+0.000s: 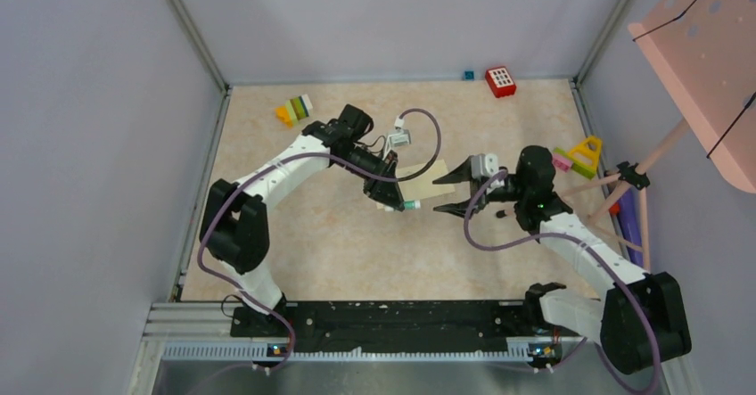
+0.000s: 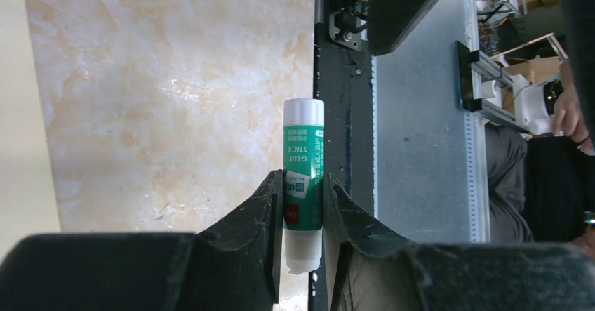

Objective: Place the letter into the envelope and seal it
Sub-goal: Screw the solid glue.

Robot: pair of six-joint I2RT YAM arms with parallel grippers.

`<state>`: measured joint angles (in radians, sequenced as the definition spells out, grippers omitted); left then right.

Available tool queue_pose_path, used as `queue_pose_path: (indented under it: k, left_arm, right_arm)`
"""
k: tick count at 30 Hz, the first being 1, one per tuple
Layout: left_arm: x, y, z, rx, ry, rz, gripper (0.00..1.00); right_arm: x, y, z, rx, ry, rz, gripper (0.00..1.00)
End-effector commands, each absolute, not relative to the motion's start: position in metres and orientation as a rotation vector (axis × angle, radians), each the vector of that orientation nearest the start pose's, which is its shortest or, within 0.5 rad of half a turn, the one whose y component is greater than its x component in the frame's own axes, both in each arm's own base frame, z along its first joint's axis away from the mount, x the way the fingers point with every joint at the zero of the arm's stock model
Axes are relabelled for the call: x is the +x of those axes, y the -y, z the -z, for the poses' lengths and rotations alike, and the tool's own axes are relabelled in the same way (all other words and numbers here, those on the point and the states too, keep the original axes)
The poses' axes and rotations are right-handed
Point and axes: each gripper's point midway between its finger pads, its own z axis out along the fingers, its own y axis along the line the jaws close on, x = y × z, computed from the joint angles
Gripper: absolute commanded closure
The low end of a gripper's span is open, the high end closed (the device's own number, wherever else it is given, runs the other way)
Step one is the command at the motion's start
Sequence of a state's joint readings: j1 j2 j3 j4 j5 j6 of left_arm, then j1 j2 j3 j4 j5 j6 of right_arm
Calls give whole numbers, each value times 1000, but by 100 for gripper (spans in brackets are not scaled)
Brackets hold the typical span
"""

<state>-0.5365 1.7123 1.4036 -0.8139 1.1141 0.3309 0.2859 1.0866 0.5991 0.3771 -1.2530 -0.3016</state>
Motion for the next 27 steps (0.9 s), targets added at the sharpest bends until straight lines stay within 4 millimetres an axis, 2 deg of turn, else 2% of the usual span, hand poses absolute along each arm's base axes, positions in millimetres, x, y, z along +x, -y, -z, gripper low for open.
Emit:
queue_pose_path:
  k: [1, 7, 20, 22, 24, 27]
  left_arm:
    - [211, 312, -211, 1342, -1947, 1669, 100]
    - [210, 313, -209, 1331, -1948, 1725, 100]
    - [210, 313, -207, 1333, -1956, 1724, 100]
    - [211, 312, -207, 1338, -1962, 1694, 100]
    - [213, 310, -208, 1347, -1965, 1643, 100]
    - [220, 307, -210, 1332, -1967, 1520, 100]
  right_arm:
    - [213, -245, -225, -1464, -793, -855, 43]
    - [203, -261, -208, -1553, -742, -812, 46]
    - [201, -266, -205, -1545, -750, -822, 53]
    - [202, -267, -207, -1519, -802, -862, 52]
    - [207, -269, -214, -1459, -925, -944, 49]
    - [204, -272, -223, -1399, -1132, -1173, 47]
